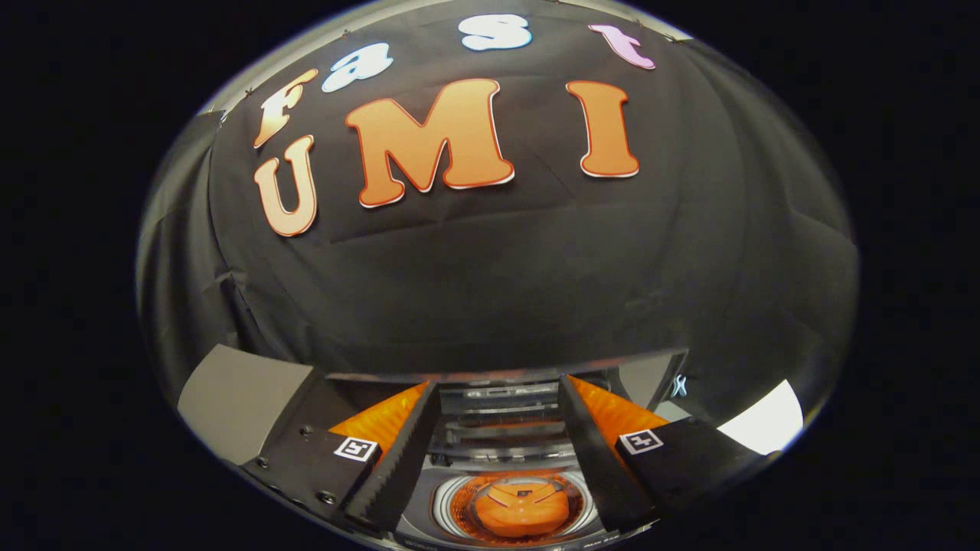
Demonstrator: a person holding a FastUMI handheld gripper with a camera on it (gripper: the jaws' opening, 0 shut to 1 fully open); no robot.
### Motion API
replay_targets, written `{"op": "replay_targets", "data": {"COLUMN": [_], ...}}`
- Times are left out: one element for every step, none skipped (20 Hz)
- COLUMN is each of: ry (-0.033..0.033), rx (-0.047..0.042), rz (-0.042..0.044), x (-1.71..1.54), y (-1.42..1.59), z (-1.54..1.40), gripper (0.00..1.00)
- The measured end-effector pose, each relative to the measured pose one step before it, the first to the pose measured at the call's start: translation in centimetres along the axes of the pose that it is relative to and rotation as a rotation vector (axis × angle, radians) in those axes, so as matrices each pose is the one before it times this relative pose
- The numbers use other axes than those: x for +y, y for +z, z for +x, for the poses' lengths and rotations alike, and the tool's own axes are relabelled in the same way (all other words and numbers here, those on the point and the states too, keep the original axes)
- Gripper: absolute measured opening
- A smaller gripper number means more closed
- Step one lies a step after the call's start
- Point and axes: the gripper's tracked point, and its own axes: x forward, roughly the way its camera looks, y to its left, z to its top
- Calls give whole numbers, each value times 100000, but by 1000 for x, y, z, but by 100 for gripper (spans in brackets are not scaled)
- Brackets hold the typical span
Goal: Put the clothes into the washing machine and then close the washing machine lid.
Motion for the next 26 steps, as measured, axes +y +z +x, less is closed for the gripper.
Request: {"op": "replay_targets", "data": {"ry": [81,508,-238,-93,-308,-138,-210,-571,-299,-569,-394,-663,-1605,-475,-452,31,-213,-66,-84,-251,-174,294,220,36,-156,-109], "rx": [-934,-417,-520,-320,520,832,475,466,401,1027,1281,1414,1788,82,259,176,-180,-1123,671,-302,-514,71,-403,-539,-28,-344], "rz": [-76,152,340,-189,-199,63,205,302,65,179,-58,-174,-957,-1648,-1975,-2270,-210,1285,-806,-73,31,-454,226,165,-461,-152], "x": [85,99,-22,-67,-87,-85,-17,-174,-227,-244,-294,-250,-384,-127,107,53,-93,-37,47,30,-64,4,-2,1,123,-5], "y": [694,690,421,202,9,-150,-93,-67,-107,-164,-344,-431,-551,-59,-94,-235,-181,93,-306,-103,-184,-343,-97,-116,-264,-273], "z": [335,447,531,748,463,685,782,754,708,793,520,605,476,263,270,-151,-297,-227,-307,-449,-325,-436,-367,-384,-368,-423], "gripper": [99,99,99,99,99,99,99,99,99,99,99,99,99,99,99,99,99,100,100,100,100,100,100,100,100,100]}}
